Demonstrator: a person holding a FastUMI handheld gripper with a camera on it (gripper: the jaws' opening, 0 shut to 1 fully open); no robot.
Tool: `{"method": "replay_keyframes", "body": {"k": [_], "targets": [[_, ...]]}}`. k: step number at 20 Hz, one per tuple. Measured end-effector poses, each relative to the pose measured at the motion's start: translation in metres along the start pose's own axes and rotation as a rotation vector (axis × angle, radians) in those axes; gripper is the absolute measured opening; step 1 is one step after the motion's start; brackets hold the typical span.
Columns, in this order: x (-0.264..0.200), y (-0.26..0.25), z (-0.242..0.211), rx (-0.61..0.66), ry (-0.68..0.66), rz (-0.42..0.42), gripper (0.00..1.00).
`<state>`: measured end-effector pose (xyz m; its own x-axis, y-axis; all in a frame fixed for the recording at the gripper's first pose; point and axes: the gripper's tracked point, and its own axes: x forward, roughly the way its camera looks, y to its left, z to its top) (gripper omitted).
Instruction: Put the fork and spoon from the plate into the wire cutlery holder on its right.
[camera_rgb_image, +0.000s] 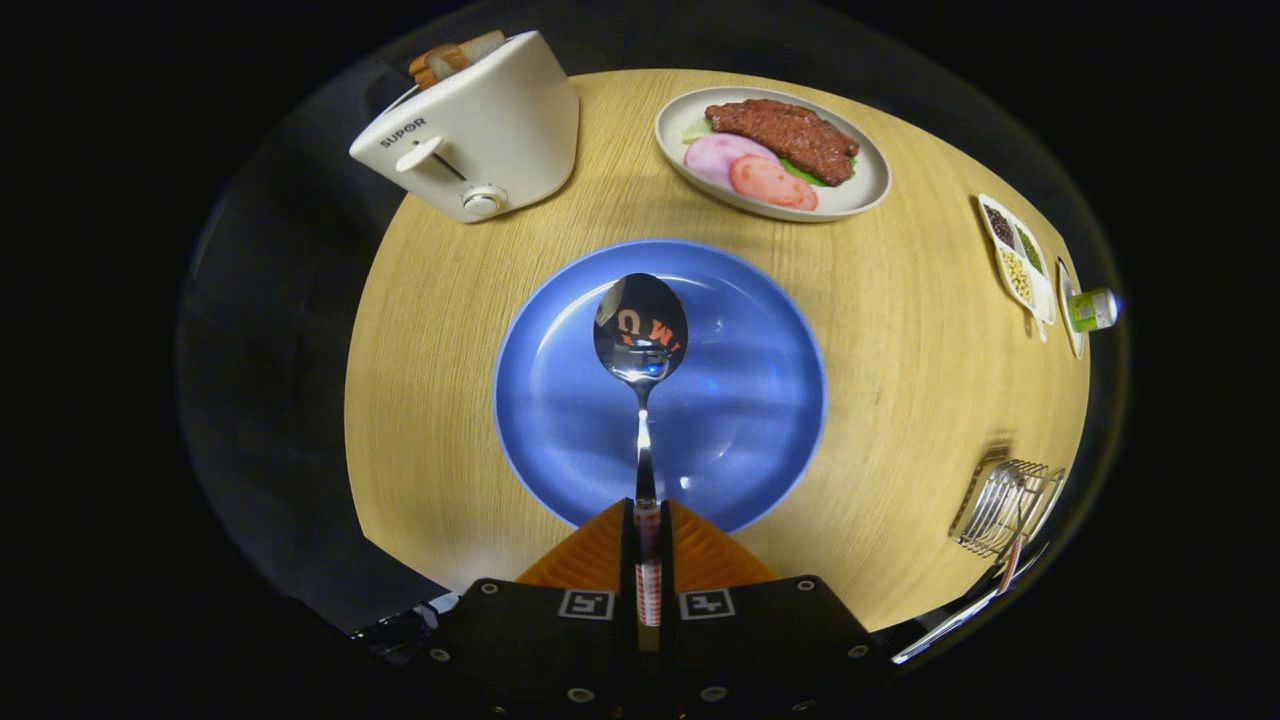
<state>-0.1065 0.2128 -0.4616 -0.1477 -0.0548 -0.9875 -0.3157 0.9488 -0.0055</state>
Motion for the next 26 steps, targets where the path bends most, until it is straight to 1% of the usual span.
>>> {"method": "replay_keyframes", "body": {"k": [2, 6, 9, 12, 16, 19, 24, 26], "targets": [[-0.019, -0.026, -0.005, -0.005, -0.009, -0.030, 0.09], [-0.055, -0.077, -0.026, 0.040, -0.007, -0.062, 0.09], [-0.081, -0.128, -0.041, 0.055, -0.007, -0.115, 0.09], [-0.105, -0.166, -0.060, 0.103, 0.015, -0.138, 0.09], [-0.118, -0.222, -0.089, 0.184, 0.075, -0.149, 0.09], [-0.125, -0.245, -0.109, 0.207, 0.126, -0.152, 0.09], [-0.129, -0.275, -0.133, 0.165, 0.217, -0.141, 0.09], [-0.130, -0.278, -0.140, 0.147, 0.258, -0.111, 0.09]]}}
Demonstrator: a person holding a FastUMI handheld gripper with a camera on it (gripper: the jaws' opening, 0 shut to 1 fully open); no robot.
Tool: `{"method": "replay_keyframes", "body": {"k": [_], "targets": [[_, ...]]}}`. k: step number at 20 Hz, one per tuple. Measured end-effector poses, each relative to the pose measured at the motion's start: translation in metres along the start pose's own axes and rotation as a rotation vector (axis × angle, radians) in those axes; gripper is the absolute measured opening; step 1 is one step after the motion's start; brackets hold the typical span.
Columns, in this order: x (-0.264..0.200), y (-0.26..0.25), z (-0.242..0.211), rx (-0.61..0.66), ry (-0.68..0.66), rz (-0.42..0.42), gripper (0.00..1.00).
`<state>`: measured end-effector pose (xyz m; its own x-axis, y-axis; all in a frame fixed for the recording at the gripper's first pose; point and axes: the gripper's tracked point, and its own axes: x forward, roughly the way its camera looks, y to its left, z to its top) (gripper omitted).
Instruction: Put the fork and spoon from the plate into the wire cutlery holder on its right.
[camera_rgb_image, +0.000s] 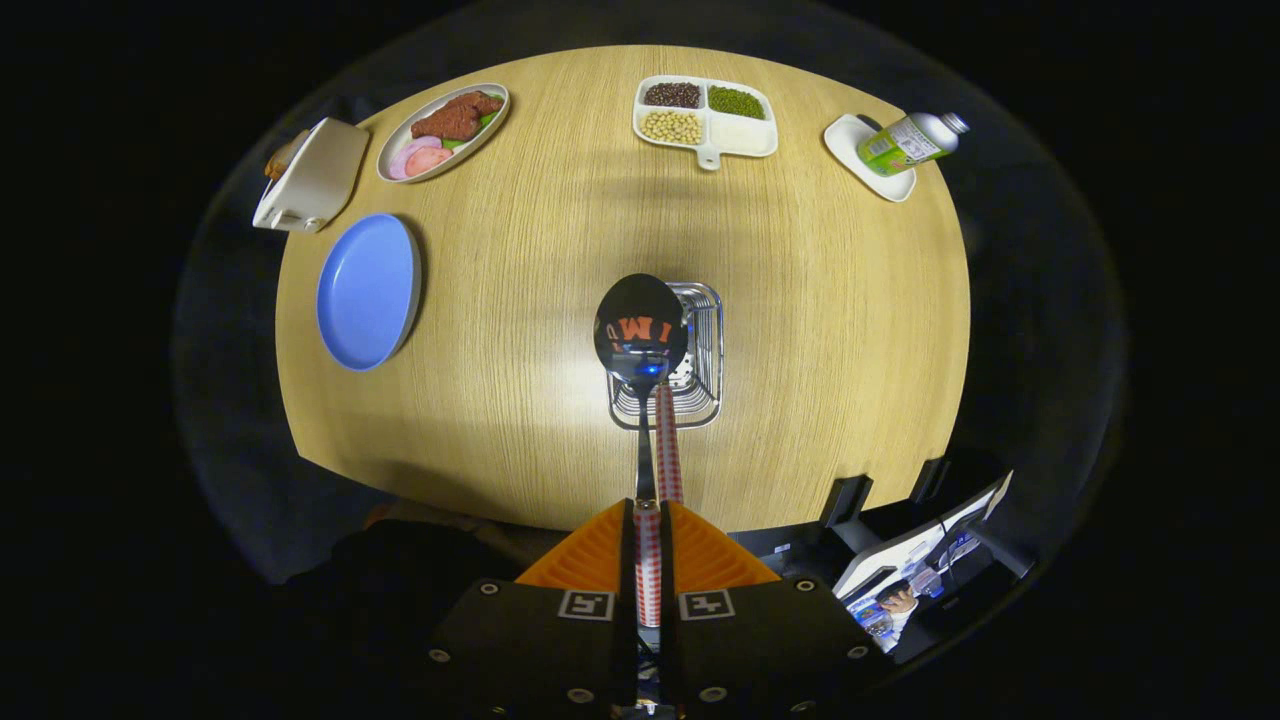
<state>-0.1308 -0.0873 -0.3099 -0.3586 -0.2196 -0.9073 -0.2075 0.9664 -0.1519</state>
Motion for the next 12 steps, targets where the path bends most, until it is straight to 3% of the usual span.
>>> {"method": "replay_keyframes", "body": {"k": [5, 12], "targets": [[0.007, -0.001, -0.010, -0.052, 0.136, 0.059, 0.09], [0.018, 0.002, -0.002, -0.097, 0.336, 0.060, 0.09]]}}
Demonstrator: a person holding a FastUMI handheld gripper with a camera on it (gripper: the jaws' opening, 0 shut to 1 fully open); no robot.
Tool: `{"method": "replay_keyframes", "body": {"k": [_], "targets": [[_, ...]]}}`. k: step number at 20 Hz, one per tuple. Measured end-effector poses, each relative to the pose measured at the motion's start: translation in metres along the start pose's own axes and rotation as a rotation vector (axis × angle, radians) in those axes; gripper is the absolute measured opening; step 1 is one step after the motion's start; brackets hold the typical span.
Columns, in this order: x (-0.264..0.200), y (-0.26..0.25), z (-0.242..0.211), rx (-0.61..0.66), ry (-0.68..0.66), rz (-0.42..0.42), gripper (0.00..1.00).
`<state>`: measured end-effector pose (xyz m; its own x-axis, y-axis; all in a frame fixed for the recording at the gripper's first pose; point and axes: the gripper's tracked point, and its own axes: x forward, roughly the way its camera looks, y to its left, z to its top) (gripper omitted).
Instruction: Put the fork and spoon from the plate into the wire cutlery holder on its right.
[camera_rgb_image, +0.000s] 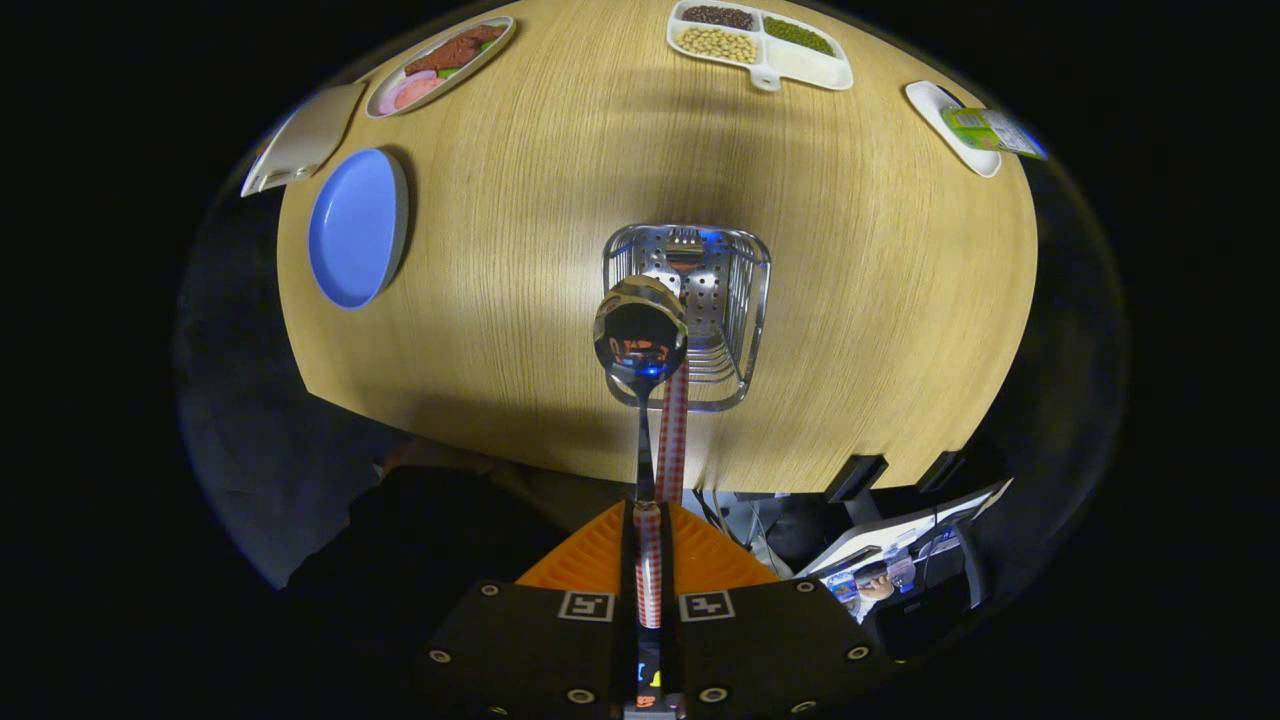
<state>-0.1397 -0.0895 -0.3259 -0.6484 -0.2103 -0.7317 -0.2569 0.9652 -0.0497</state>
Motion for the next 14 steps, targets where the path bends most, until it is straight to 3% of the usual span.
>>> {"method": "replay_keyframes", "body": {"k": [10, 14], "targets": [[0.011, -0.013, 0.029, -0.013, 0.108, -0.055, 0.09], [0.003, -0.005, 0.042, 0.017, 0.095, -0.010, 0.14]]}}
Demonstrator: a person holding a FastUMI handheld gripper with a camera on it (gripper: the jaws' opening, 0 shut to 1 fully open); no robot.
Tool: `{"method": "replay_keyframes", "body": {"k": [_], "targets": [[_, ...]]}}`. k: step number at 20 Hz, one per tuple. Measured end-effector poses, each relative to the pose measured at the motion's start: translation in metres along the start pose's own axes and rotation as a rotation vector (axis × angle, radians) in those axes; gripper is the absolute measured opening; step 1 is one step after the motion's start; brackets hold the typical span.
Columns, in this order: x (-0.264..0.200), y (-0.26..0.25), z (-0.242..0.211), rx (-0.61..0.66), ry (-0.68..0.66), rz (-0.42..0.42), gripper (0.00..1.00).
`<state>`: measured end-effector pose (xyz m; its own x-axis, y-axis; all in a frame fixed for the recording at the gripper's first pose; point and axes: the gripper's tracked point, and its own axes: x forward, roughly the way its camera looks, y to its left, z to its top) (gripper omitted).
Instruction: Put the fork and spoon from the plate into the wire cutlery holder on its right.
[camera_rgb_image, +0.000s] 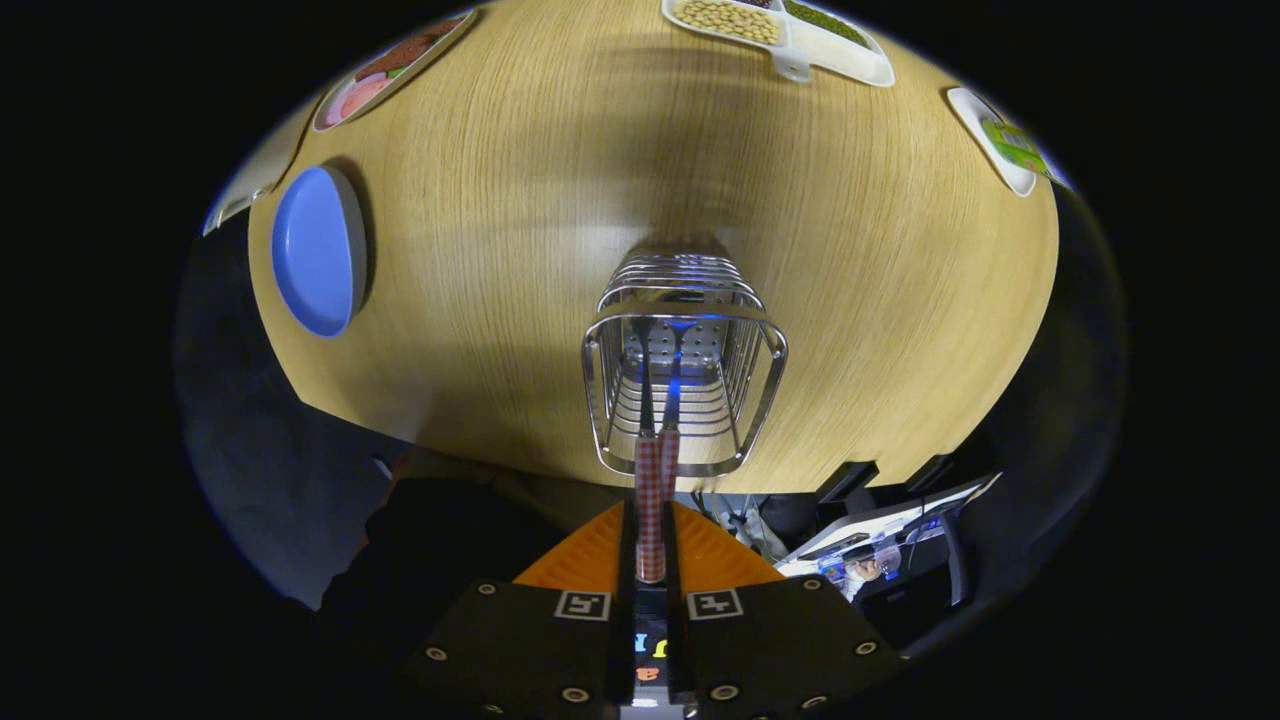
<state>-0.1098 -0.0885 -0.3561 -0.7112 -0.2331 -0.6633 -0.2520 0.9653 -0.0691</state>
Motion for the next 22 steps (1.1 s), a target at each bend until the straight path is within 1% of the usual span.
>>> {"method": "replay_keyframes", "body": {"k": [3, 4, 5, 7, 8, 9, 10, 12, 13, 14, 15, 17, 21, 22], "targets": [[-0.005, 0.000, 0.001, 0.011, -0.059, 0.021, 0.18], [-0.007, 0.001, 0.003, 0.017, -0.090, 0.036, 0.22], [-0.008, 0.003, 0.003, 0.019, -0.127, 0.053, 0.23], [-0.021, 0.017, 0.003, 0.026, -0.201, 0.125, 0.29], [-0.029, 0.021, 0.006, 0.027, -0.262, 0.151, 0.33], [-0.040, 0.026, 0.011, 0.026, -0.326, 0.176, 0.36], [-0.051, 0.027, 0.016, 0.019, -0.389, 0.168, 0.38], [-0.072, 0.027, 0.017, -0.003, -0.536, 0.166, 0.50], [-0.080, 0.030, 0.015, -0.001, -0.603, 0.173, 0.56], [-0.092, 0.033, 0.015, -0.002, -0.677, 0.199, 0.62], [-0.099, 0.033, 0.014, 0.004, -0.750, 0.204, 0.65], [-0.125, 0.031, 0.011, -0.004, -0.910, 0.195, 0.74], [-0.196, 0.014, 0.005, -0.013, -1.268, 0.112, 0.78], [-0.211, 0.010, 0.001, -0.011, -1.347, 0.087, 0.80]]}}
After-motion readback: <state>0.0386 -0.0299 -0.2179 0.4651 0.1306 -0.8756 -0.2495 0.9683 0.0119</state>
